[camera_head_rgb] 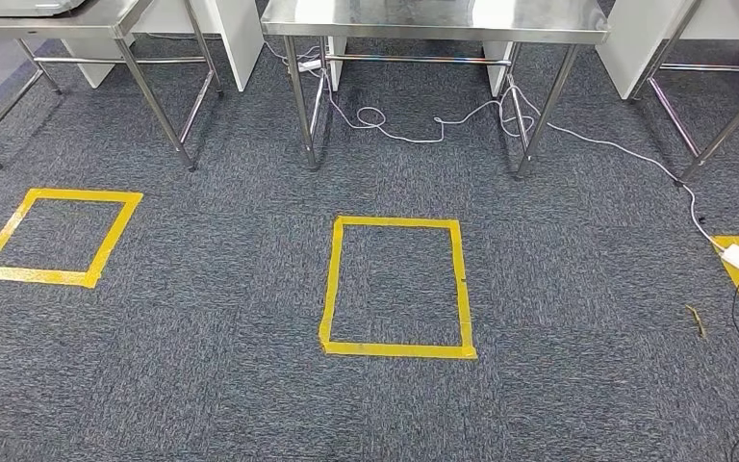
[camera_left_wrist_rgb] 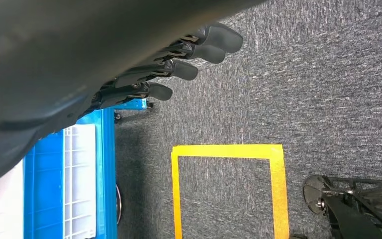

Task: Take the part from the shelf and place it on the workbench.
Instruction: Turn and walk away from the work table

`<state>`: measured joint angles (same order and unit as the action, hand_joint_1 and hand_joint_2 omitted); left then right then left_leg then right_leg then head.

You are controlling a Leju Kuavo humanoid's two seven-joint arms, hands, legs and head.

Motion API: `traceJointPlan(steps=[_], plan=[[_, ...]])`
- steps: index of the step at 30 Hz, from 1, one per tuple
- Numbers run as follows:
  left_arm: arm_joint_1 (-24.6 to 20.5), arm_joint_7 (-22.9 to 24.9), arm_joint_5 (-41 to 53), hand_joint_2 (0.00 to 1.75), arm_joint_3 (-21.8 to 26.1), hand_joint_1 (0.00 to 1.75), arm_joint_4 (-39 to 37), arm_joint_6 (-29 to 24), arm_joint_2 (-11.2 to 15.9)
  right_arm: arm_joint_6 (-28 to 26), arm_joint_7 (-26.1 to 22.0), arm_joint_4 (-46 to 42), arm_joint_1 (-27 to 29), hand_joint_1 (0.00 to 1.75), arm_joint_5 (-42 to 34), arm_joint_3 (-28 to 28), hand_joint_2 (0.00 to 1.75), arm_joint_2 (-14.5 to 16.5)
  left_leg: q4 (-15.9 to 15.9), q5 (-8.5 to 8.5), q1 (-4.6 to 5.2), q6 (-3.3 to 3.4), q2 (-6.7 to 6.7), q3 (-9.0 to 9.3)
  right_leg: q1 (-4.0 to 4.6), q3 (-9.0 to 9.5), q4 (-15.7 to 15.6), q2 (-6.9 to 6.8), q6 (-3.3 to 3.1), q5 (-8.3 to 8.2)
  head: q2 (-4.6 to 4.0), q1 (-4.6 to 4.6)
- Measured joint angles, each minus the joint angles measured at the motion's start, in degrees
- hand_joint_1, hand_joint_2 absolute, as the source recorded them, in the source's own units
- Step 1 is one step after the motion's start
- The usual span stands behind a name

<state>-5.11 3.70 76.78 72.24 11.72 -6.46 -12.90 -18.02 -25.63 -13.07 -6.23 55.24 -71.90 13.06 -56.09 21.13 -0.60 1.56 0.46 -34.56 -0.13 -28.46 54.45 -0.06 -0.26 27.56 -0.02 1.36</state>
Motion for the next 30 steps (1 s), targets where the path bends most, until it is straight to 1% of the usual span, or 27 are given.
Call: traceJointPlan(steps=[2, 5, 15, 30], plan=[[0.0, -0.1, 0.2, 0.0, 0.0, 0.0, 0.0, -0.1, 0.0, 0.1, 0.0, 0.0, 0.0, 0.0, -0.2, 0.0, 0.0, 0.0, 0.0, 0.07, -0.01, -0.59, 0.0, -0.03, 0.02, -0.23, 0.0, 0.0, -0.01, 0.02, 0.0, -0.01], [0.0, -0.1, 0.5, 0.0, -0.1, 0.0, 0.0, -0.1, 0.0, 0.2, -0.1, 0.0, 0.0, 0.0, -0.8, 0.0, 0.0, 0.0, 0.0, 0.03, 0.04, -0.76, 0.0, -0.12, 0.02, -0.32, 0.0, 0.0, 0.0, 0.01, 0.0, -0.02], [0.0, 0.6, 0.7, 0.0, -0.4, 0.0, 0.0, -0.1, 0.1, 1.2, 1.1, 0.0, 0.0, 0.0, -1.9, -0.6, 0.0, 0.0, -0.1, 0.01, 0.37, -0.76, 0.0, -0.24, -0.26, -0.41, 0.0, -0.02, 0.11, -0.06, 0.0, -0.02], [0.0, 1.3, 0.4, 0.0, -0.4, 0.0, 0.0, 1.0, 0.3, 2.5, 1.6, 0.0, 0.1, 0.0, -1.8, -0.9, 0.0, 0.0, -0.1, 0.01, 0.39, -0.75, 0.0, -0.24, -0.28, -0.41, 0.0, -0.02, 0.13, -0.07, 0.0, -0.01]])
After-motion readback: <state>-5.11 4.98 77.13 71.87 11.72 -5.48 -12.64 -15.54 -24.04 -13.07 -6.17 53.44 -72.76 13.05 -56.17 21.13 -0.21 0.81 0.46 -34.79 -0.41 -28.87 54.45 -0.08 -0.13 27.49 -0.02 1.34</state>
